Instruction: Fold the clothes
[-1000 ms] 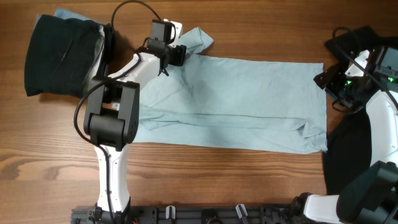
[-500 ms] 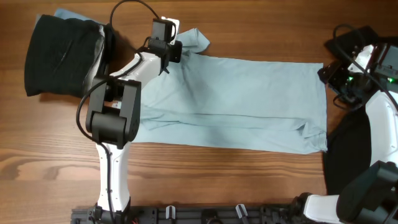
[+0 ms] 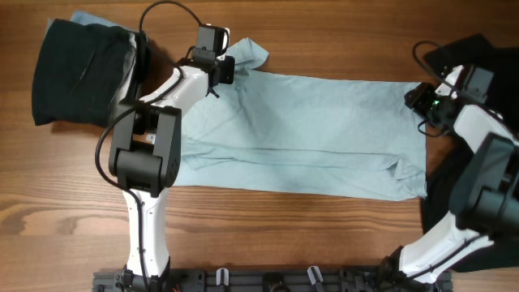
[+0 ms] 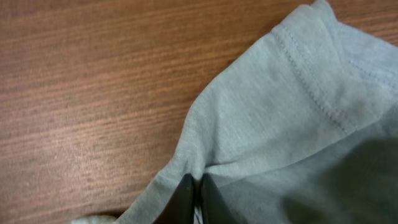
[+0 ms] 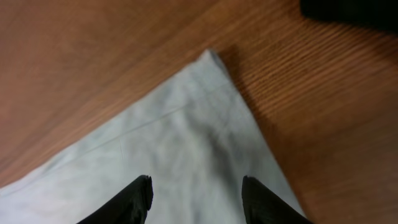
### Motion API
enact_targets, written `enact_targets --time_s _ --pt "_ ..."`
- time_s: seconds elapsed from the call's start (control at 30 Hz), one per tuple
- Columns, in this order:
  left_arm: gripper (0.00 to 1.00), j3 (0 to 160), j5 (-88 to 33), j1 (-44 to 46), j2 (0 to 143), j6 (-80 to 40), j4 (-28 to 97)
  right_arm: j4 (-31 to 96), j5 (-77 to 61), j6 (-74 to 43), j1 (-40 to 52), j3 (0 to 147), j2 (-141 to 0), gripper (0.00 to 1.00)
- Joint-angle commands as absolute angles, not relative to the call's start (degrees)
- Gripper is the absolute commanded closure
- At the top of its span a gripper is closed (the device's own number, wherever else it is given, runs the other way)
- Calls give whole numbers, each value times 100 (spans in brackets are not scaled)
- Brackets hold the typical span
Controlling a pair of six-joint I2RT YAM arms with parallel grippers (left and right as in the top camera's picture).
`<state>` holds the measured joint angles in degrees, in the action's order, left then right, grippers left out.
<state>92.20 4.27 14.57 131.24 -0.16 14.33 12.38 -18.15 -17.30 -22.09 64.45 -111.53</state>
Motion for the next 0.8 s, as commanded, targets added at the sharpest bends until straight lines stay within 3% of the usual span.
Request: enact_targets --time_s 0.0,0.23,0.3,0.37,0.57,0.77 --pt "84 9260 432 1424 12879 -270 1511 923 -1822 -1859 -2073 6394 -11587 49" --pt "67 9260 108 1424 12818 -523 1546 220 -1492 -1820 -1848 6410 -11769 51" --pt "55 9260 110 1424 12814 -523 1575 268 -1479 -1789 -1859 6512 -11767 52" --pt "42 9260 108 1424 12814 -523 1653 517 -1483 -1553 -1892 6733 -11749 53" --pt "23 9260 110 1424 12755 -519 1916 1894 -1382 -982 -1946 7736 -11725 52" --pt "18 9260 113 1424 12626 -519 1935 2591 -851 -1085 -1946 8117 -11760 52"
